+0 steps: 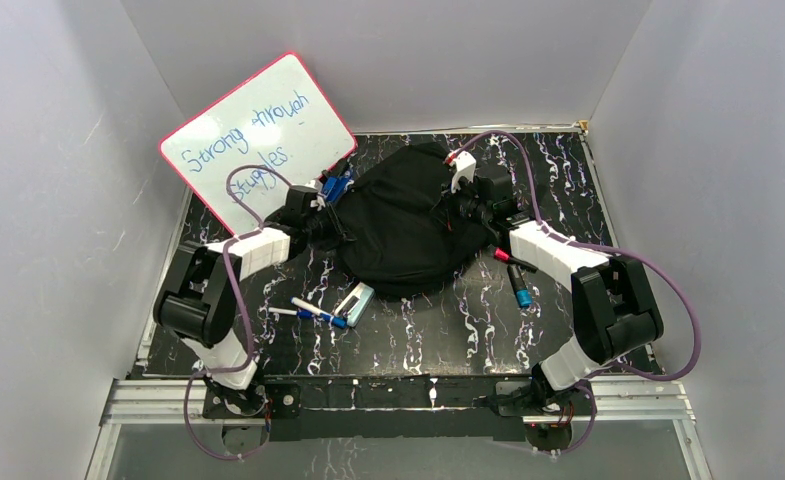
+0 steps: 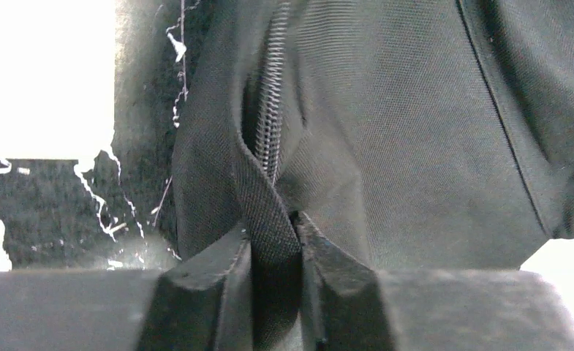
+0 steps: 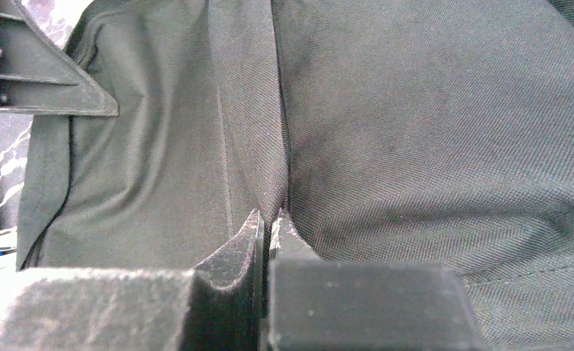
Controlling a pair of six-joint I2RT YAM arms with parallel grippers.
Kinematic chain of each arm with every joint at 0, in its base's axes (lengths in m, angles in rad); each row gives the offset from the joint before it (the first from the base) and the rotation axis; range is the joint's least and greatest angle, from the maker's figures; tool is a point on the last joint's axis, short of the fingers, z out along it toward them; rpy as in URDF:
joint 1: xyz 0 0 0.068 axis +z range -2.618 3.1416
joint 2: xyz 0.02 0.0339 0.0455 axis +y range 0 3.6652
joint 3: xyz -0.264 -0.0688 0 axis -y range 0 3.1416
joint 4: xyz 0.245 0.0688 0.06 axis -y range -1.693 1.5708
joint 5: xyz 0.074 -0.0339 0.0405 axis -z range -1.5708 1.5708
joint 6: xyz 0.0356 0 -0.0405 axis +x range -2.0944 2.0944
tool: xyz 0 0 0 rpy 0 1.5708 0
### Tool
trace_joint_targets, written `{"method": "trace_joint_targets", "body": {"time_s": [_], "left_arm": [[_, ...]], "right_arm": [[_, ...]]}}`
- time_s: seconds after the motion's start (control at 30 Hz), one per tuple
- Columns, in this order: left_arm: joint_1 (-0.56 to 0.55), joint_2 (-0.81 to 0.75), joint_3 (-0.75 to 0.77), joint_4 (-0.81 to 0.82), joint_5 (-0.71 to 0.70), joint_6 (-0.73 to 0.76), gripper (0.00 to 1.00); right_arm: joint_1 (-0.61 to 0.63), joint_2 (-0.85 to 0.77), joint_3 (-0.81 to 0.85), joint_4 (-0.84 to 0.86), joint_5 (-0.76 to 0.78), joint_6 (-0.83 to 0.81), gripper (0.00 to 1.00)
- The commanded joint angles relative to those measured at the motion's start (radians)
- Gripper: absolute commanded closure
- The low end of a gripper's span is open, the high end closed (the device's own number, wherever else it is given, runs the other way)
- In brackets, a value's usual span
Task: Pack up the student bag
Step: Unzip the student bag at the center of the board.
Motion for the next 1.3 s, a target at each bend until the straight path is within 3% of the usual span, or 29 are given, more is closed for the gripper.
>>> {"method": "trace_joint_targets", "body": {"time_s": [0.0,0.13,0.37,0.6,0.77,0.97,1.0,1.1,1.27], "left_arm": [[-0.003,0.036,0.117,0.031,0.032,0.051,0.87],[-0.003,0.12,0.27,-0.032,0.011,0.142,1.0],[0.017,0.232,0.456,-0.1,-0.046,0.232,1.0],[0.068,0.185,0.412,-0.069,-0.07,0.221,1.0],[0.118,0.144,0.368,-0.052,-0.075,0.225,1.0],[0.147,0.138,0.376,-0.049,-0.02,0.251,0.99],[0.147,0.133,0.378,-0.05,-0.013,0.253,0.94],[0.147,0.091,0.364,-0.047,-0.017,0.254,0.63],[0.147,-0.011,0.324,-0.074,-0.048,0.265,0.47]], "right_arm": [[0.003,-0.009,0.055,0.009,-0.067,0.029,0.93],[0.005,-0.012,0.056,-0.006,-0.101,0.027,0.93],[0.004,-0.01,0.049,-0.045,-0.12,0.0,0.89],[0.004,0.034,0.074,-0.013,-0.032,0.005,0.86],[0.006,0.115,0.159,-0.035,-0.094,0.028,0.85],[0.006,0.101,0.155,-0.051,-0.08,0.052,0.71],[0.006,0.083,0.146,-0.056,-0.07,0.052,0.68],[0.006,0.013,0.115,-0.069,-0.03,0.048,0.62],[0.006,-0.124,0.071,-0.097,0.086,0.055,0.52]]}}
